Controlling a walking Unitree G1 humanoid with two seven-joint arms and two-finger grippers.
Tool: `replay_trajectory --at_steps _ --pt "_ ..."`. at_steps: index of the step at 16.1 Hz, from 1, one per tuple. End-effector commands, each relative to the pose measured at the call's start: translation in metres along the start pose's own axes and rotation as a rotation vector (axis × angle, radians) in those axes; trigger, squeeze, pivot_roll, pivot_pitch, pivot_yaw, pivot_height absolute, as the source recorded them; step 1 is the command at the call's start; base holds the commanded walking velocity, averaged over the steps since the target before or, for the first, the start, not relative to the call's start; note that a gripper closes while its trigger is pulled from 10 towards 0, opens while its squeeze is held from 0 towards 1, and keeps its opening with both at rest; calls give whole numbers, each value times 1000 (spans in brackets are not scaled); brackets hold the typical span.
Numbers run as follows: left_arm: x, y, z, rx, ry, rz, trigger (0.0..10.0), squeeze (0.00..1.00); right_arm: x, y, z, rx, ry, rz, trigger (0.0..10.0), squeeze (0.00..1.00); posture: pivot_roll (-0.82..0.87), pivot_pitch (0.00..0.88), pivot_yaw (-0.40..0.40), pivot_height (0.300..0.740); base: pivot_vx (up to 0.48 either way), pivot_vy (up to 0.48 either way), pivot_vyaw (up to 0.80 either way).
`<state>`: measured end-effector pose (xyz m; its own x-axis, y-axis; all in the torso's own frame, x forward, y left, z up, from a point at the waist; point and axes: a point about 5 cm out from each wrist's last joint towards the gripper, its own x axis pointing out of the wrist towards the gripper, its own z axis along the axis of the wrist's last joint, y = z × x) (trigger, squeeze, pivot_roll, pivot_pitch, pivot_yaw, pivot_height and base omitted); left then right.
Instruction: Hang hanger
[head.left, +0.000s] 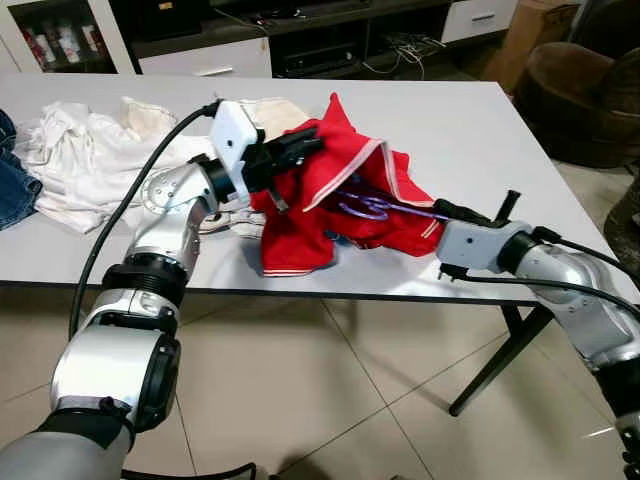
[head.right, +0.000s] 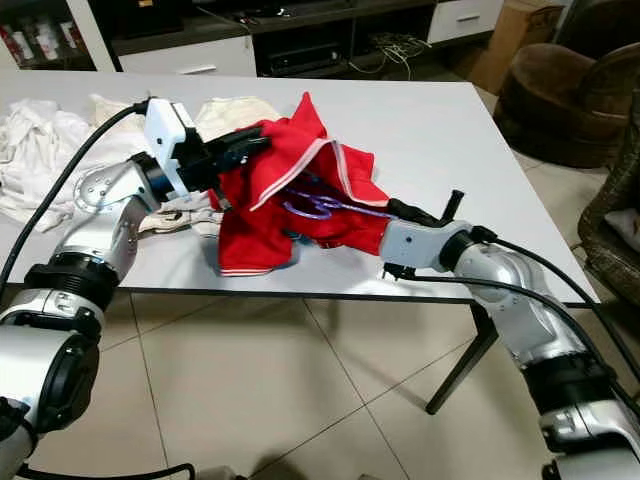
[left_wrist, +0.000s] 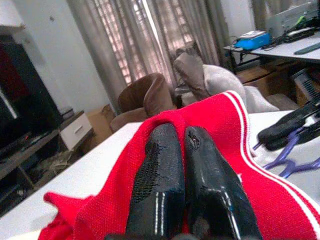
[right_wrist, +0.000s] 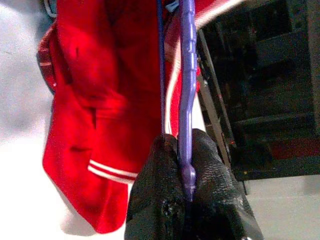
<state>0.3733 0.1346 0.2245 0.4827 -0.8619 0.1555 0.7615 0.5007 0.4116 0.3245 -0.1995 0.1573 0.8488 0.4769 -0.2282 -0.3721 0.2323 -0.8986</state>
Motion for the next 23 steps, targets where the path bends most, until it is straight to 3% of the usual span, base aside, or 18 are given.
replay_trajectory --at_steps 1,10,12,14,15,19,21,22,23 --pt "3 -2 6 27 -22 -36 1294 0 5 -5 4 -1 -18 -19 10000 0 28 0 25 740 0 0 0" --pt "20 -26 16 13 -98 -171 1490 0 29 -3 18 138 -71 -68 10000 0 33 0 28 740 0 0 0" --pt "21 -28 19 -2 -116 -177 2039 0 32 -2 17 165 -65 -77 10000 0 33 0 27 740 0 0 0" --pt "22 -31 22 -11 -130 -193 4039 0 36 0 18 189 -64 -77 10000 0 34 0 27 740 0 0 0" --pt "23 -32 22 -10 -120 -198 10000 0 38 0 19 215 -66 -84 10000 0 34 0 27 740 0 0 0" --pt "15 -28 8 1 27 -174 10000 0 37 -3 13 250 -46 -114 10000 0 42 0 23 740 0 0 0" --pt "6 -21 5 151 92 -97 10000 0 34 -1 9 268 -34 -124 10000 0 42 0 23 740 0 0 0" --pt "5 -19 5 159 97 -82 10000 1000 33 0 8 271 -33 -125 10000 0 42 0 24 740 0 0 0" --pt "2 -18 5 157 100 -80 10000 1000 32 1 8 275 -31 -126 10000 0 42 0 24 740 0 0 0"
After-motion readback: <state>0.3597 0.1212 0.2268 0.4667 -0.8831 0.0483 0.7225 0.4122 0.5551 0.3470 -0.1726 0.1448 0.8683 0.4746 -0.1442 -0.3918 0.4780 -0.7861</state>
